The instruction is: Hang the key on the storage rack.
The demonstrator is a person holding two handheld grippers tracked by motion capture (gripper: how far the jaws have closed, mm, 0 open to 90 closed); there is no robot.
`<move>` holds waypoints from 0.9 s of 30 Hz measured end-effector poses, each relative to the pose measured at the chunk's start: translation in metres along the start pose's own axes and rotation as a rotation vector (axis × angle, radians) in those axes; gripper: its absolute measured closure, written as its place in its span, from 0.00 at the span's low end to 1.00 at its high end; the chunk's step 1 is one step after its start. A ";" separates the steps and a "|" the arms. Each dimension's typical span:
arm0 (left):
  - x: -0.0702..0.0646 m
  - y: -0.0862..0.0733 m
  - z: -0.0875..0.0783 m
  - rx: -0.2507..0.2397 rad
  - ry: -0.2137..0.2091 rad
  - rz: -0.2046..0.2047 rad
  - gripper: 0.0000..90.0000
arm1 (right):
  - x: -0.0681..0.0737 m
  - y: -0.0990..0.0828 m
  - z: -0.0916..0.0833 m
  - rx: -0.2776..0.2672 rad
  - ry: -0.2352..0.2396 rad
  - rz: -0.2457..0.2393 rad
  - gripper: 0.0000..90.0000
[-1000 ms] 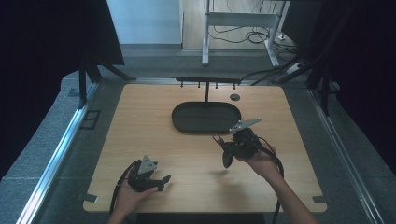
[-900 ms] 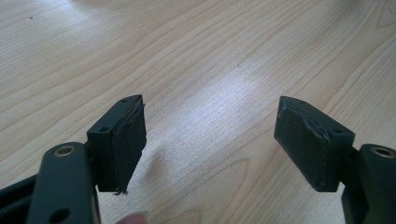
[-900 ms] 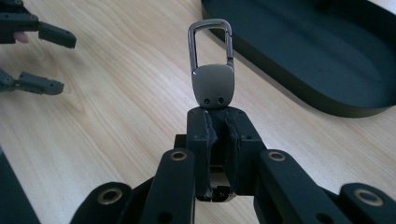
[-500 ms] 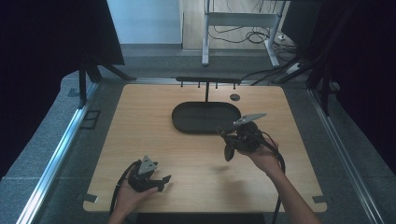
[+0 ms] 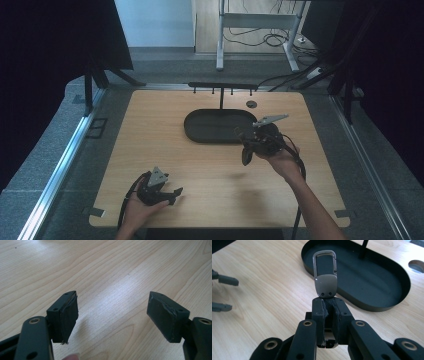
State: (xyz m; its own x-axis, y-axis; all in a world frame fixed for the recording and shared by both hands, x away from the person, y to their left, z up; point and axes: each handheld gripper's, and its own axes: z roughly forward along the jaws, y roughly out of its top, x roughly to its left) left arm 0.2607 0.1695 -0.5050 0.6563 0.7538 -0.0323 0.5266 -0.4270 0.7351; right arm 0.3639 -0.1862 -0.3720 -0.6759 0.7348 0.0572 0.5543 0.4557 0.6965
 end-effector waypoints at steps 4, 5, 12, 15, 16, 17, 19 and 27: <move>0.000 0.000 0.000 0.000 -0.001 0.002 0.28 | -0.004 0.003 -0.001 -0.010 -0.007 0.011 0.90; 0.000 0.000 0.000 0.000 -0.001 0.002 0.28 | -0.005 0.003 -0.001 -0.011 -0.009 0.014 0.90; 0.000 0.000 0.000 -0.002 0.000 -0.002 0.28 | -0.015 0.006 -0.002 -0.027 -0.027 0.033 0.90; 0.000 0.000 0.000 -0.003 0.000 -0.003 0.28 | -0.019 0.007 -0.001 -0.035 -0.029 0.040 0.90; 0.000 0.000 0.000 -0.003 -0.001 -0.003 0.28 | -0.021 0.008 0.000 -0.039 -0.035 0.045 0.90; 0.000 0.000 0.000 -0.003 -0.001 -0.003 0.28 | -0.021 0.008 0.000 -0.039 -0.035 0.045 0.90; 0.000 0.000 0.000 -0.002 -0.001 -0.002 0.28 | -0.023 0.008 0.001 -0.043 -0.038 0.051 0.90; 0.002 0.000 -0.002 -0.003 0.000 -0.007 0.28 | -0.030 0.012 0.005 -0.059 -0.054 0.065 0.90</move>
State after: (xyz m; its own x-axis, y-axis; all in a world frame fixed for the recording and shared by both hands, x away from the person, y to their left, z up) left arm 0.2609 0.1720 -0.5041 0.6530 0.7564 -0.0375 0.5291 -0.4203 0.7372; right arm 0.3935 -0.2001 -0.3690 -0.6112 0.7887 0.0660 0.5658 0.3771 0.7333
